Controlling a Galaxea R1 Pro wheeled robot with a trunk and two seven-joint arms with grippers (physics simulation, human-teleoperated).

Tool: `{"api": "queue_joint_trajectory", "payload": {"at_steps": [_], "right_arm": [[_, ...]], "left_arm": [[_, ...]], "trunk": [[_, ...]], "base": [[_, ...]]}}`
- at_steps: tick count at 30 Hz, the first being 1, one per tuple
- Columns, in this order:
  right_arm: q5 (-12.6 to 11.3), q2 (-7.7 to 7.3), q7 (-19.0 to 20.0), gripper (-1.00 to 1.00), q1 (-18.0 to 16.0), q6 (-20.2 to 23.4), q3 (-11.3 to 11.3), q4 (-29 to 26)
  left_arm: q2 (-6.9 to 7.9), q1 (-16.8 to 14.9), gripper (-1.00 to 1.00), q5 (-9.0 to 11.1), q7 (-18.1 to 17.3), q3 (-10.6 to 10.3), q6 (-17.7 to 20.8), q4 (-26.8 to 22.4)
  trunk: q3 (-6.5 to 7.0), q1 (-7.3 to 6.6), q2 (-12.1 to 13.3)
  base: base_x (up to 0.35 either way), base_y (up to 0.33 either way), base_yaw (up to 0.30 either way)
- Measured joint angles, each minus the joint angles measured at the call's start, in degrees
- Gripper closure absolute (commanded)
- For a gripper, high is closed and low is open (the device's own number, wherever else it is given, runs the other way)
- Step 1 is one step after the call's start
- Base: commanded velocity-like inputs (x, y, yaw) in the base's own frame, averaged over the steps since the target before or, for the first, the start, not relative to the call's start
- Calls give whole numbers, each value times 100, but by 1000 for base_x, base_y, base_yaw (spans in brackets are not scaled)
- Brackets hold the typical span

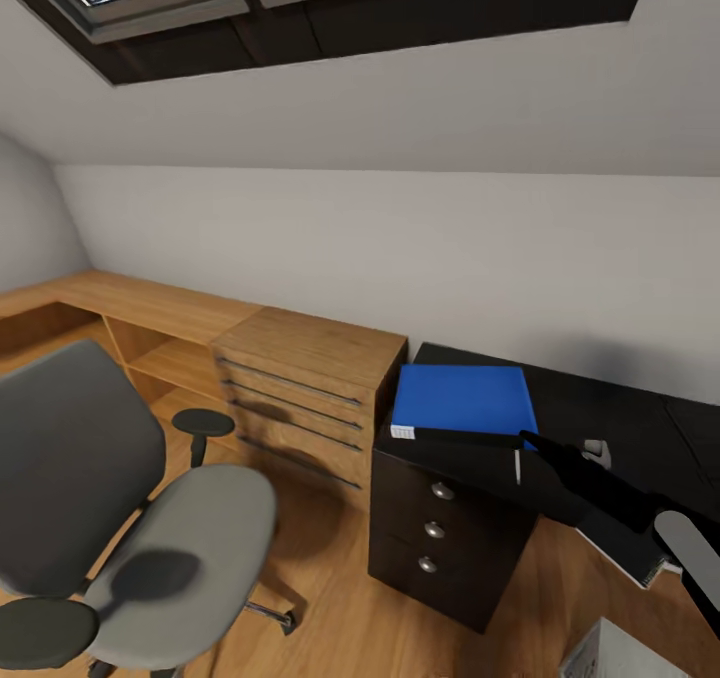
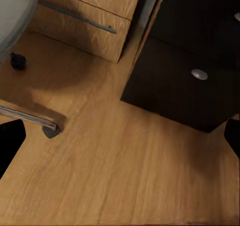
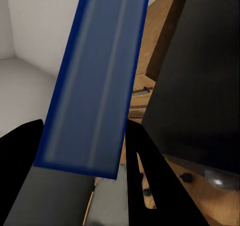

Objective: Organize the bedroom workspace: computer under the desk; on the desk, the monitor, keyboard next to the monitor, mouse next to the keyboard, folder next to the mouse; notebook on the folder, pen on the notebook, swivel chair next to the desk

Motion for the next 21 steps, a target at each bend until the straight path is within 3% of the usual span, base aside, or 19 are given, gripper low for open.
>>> {"api": "queue_joint_trajectory", "payload": {"at_steps": [2,6,21], "right_arm": [[0,2,-1,100,0,0,-1,0],[4,6,-5,100,0,0,1,0],[39,18,-9,100,0,-297,14,46]], "left_arm": [[66,2,-100,3,6,-241,1,92],[154,3,-100,3,0,-376,2,140],[175,2,-100,0,-3,-424,2,153]], "trunk": [[0,0,0],[0,0,0],[0,0,0]], "base": [[0,0,-267],[0,0,-267],[0,0,-267]]}}
